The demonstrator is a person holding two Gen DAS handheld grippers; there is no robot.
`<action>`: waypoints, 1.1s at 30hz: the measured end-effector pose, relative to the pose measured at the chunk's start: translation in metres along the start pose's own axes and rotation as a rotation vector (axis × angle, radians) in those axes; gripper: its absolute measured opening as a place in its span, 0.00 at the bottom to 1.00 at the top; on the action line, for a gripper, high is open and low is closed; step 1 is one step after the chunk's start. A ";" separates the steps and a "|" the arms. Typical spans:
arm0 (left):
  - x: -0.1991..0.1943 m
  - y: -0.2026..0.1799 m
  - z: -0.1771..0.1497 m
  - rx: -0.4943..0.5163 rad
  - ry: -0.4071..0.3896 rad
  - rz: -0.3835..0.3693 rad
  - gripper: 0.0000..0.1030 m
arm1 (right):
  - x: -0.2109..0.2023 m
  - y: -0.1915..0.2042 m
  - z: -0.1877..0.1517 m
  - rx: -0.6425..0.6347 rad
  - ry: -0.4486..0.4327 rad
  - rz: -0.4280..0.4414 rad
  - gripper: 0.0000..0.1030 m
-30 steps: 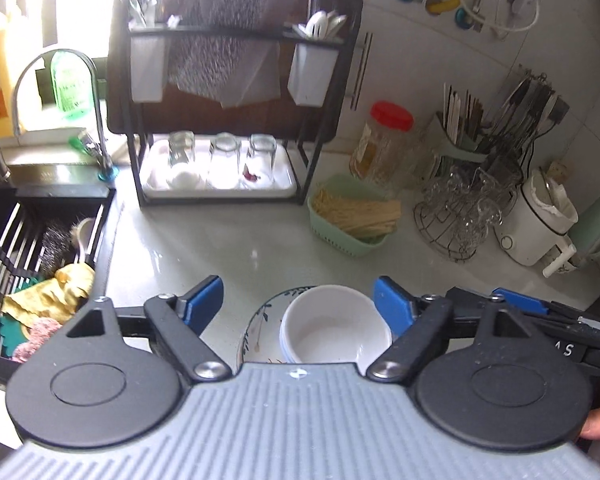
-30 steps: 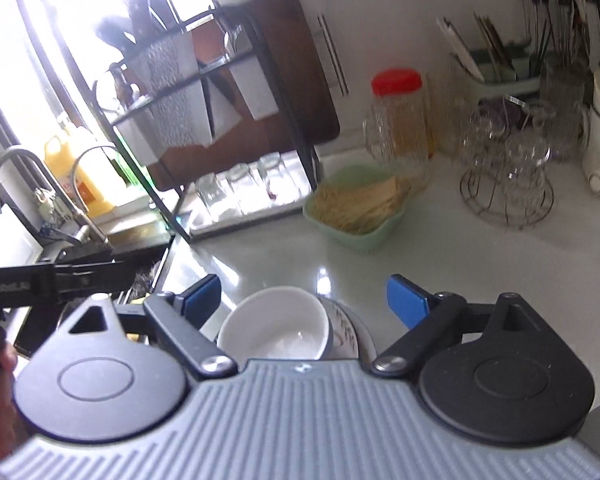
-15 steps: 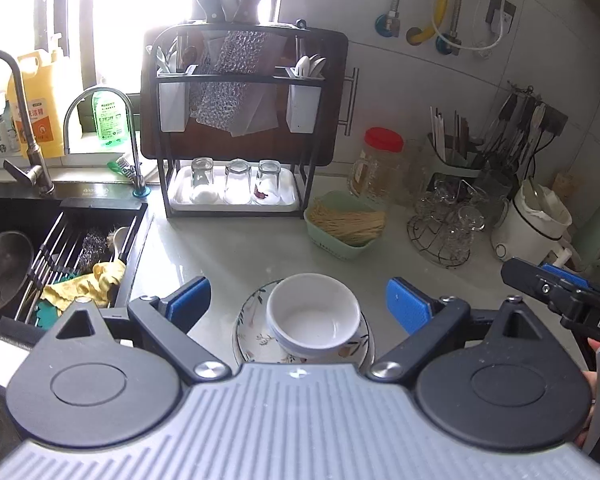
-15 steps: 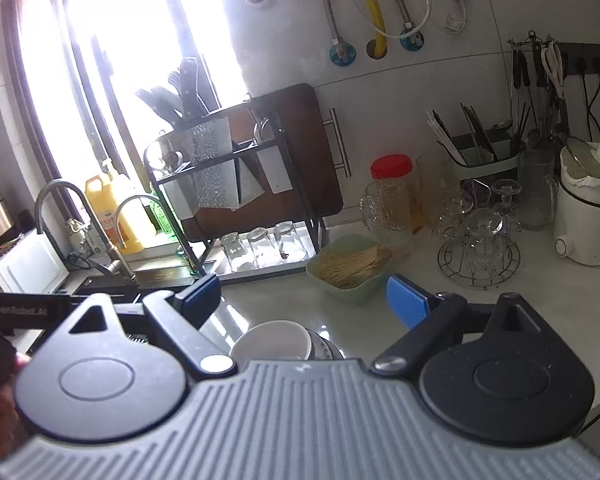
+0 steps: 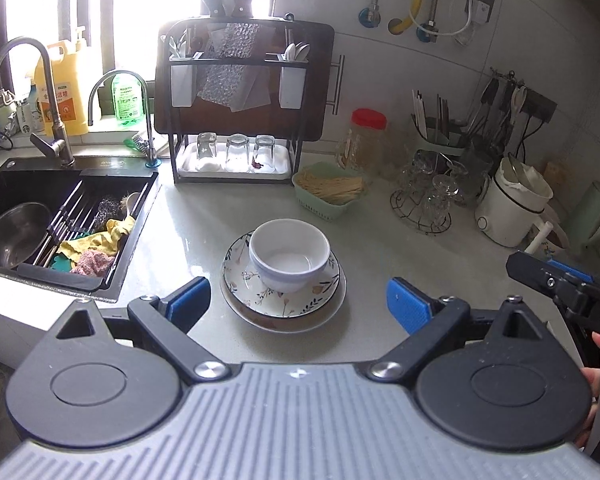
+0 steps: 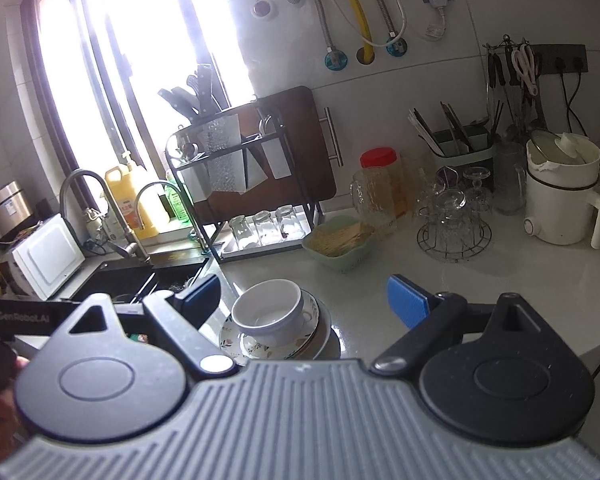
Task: Organize plates and bowls
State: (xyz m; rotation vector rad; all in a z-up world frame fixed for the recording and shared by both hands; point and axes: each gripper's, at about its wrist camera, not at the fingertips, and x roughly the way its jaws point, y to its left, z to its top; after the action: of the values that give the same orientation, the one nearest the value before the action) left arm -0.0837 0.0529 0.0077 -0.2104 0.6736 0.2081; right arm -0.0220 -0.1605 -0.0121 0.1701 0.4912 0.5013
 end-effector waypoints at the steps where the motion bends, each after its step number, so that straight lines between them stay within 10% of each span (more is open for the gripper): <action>1: -0.004 -0.002 -0.004 -0.002 0.000 0.001 0.94 | -0.004 0.000 -0.003 -0.001 0.002 0.001 0.89; 33: -0.053 -0.015 -0.063 0.007 -0.007 0.054 0.94 | -0.053 -0.001 -0.046 -0.040 0.010 0.013 0.89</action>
State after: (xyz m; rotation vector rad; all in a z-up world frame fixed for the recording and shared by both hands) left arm -0.1581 0.0153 -0.0049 -0.1846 0.6738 0.2576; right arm -0.0847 -0.1859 -0.0306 0.1330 0.4897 0.5247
